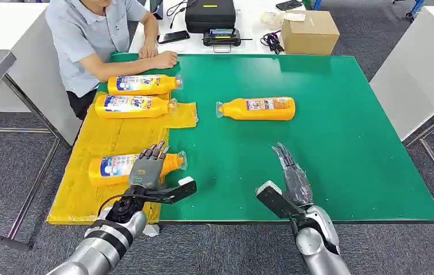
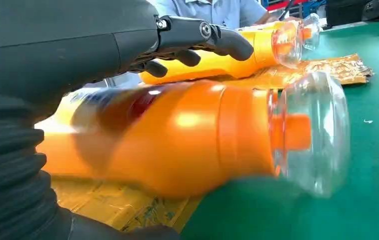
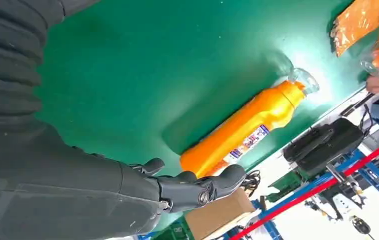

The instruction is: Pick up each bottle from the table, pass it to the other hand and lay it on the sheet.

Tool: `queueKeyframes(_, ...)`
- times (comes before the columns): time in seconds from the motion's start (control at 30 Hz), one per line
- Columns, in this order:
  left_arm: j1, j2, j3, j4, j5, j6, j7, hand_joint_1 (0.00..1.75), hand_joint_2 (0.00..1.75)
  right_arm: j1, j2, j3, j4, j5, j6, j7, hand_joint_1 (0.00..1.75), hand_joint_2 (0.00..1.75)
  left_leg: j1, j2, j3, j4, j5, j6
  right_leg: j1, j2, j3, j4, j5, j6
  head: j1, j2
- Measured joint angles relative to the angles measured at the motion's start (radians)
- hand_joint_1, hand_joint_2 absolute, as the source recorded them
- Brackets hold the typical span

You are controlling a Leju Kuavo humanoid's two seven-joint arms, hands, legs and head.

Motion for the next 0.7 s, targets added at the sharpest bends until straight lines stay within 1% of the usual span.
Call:
queueKeyframes(0.2, 0.001, -0.003, -0.002, 0.006, -0.006, 0.039, 0.008, 0.0, 1.75, -0.003, 0.0, -0.004, 0.006, 0.007, -0.003, 0.0, 0.0, 1.75, 0.0, 0.0, 0.0, 0.0, 0.0, 0.0, 0.0, 0.0, 0.0, 0.0, 0.0, 0.0, 0.0, 0.0)
queueKeyframes(0.27, 0.008, -0.005, -0.005, 0.002, -0.014, 0.075, 0.008, 0.0, 1.75, -0.003, 0.0, -0.004, 0.006, 0.017, -0.013, -0.002, 0.0, 1.75, 0.0, 0.0, 0.0, 0.0, 0.0, 0.0, 0.0, 0.0, 0.0, 0.0, 0.0, 0.0, 0.0, 0.0)
queueKeyframes(0.33, 0.034, -0.006, -0.007, -0.024, -0.015, 0.141, -0.01, 0.0, 1.75, -0.001, 0.001, -0.005, 0.006, 0.033, -0.048, -0.015, 0.0, 1.75, 0.0, 0.001, 0.0, 0.0, 0.0, 0.0, 0.0, 0.001, -0.001, 0.0, 0.0, 0.0, 0.0, 0.0)
queueKeyframes(0.37, 0.048, -0.008, -0.011, -0.044, -0.015, 0.162, -0.018, 0.0, 1.75, 0.0, 0.0, -0.006, 0.006, 0.042, -0.067, -0.02, 0.0, 0.0, 0.0, 0.001, 0.0, 0.0, 0.0, 0.0, 0.0, 0.0, -0.001, 0.0, 0.0, 0.0, 0.0, 0.0)
queueKeyframes(0.4, 0.06, -0.013, -0.015, -0.067, -0.018, 0.168, -0.022, 0.0, 1.75, 0.0, 0.0, -0.008, 0.006, 0.051, -0.082, -0.021, 0.0, 0.0, 0.0, 0.0, -0.001, 0.0, 0.0, 0.0, 0.0, 0.0, -0.001, 0.0, 0.0, 0.0, 0.0, 0.0)
queueKeyframes(0.43, 0.07, -0.015, -0.018, -0.085, -0.021, 0.168, -0.023, 0.0, 1.75, 0.0, 0.0, -0.009, 0.005, 0.064, -0.094, -0.021, 0.0, 1.75, 0.0, 0.0, -0.001, 0.0, 0.0, 0.0, 0.0, 0.0, -0.001, 0.0, 0.0, 0.0, 0.0, 0.0)
queueKeyframes(0.5, 0.092, -0.016, -0.028, -0.127, -0.021, 0.184, -0.035, 0.0, 1.75, 0.001, -0.002, -0.009, 0.003, 0.123, -0.13, -0.004, 0.0, 1.75, 0.0, 0.001, -0.001, 0.0, 0.0, 0.0, 0.0, 0.0, -0.002, 0.0, 0.0, 0.0, 0.0, 0.0)
queueKeyframes(0.6, 0.13, -0.025, -0.052, -0.211, -0.005, 0.228, -0.085, 0.0, 1.75, -0.004, -0.027, -0.008, 0.004, 0.318, -0.226, 0.068, 0.0, 1.75, 0.0, -0.001, -0.003, 0.0, 0.0, 0.0, 0.0, 0.0, -0.003, 0.0, 0.0, 0.0, 0.0, 0.0)
queueKeyframes(0.63, 0.146, -0.029, -0.066, -0.25, 0.026, 0.241, -0.119, 0.0, 1.75, -0.011, -0.044, -0.006, 0.008, 0.376, -0.234, 0.094, 0.0, 1.75, 0.0, 0.0, -0.003, 0.0, 0.0, 0.0, 0.0, 0.0, -0.003, 0.0, 0.0, 0.0, 0.0, 0.0)
queueKeyframes(0.7, 0.178, -0.033, -0.102, -0.318, 0.089, 0.245, -0.187, 0.0, 1.75, -0.034, -0.08, -0.003, 0.03, 0.414, -0.218, 0.122, 0.0, 1.75, -0.001, 0.0, -0.003, 0.0, 0.0, 0.0, -0.001, 0.0, -0.003, 0.0, 0.0, 0.0, 0.0, 0.0)
